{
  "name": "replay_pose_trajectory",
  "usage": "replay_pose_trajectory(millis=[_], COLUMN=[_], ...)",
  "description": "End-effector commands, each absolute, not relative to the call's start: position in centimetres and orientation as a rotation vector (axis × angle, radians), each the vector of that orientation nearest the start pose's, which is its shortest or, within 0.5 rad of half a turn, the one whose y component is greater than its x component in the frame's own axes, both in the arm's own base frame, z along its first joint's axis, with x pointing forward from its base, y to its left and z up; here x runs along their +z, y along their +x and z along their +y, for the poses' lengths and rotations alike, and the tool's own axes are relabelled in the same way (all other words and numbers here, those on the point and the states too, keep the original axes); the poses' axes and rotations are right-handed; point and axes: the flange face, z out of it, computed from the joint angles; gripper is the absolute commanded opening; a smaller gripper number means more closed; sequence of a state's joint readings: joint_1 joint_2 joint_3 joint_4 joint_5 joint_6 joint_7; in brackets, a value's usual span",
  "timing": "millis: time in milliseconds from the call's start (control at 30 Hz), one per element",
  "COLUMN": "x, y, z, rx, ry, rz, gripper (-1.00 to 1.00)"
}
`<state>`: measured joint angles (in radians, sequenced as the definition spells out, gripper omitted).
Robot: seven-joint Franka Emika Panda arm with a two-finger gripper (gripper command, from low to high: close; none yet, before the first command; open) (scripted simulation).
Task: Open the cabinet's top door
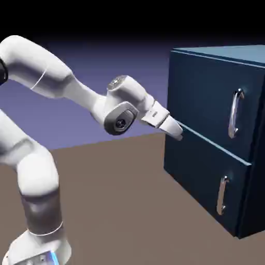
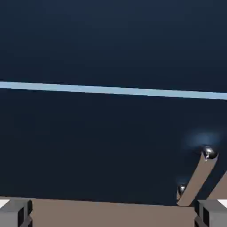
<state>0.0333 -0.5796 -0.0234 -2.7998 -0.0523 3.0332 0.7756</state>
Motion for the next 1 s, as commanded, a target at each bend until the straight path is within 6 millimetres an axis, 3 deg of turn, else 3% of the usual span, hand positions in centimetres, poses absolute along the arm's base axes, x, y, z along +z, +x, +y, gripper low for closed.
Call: replay_pose_trajectory(millis=[0,500,967], x=[47.3,55.5,59.3], y=[39.0,38.0,37.1], z=[1.0,2.3,-0.4], rx=[-1.074,-1.298,-1.491], ry=[-2.471,-2.344,-2.177], rz=[0.914,0.750,0.691], gripper=[1.00,1.00,1.00])
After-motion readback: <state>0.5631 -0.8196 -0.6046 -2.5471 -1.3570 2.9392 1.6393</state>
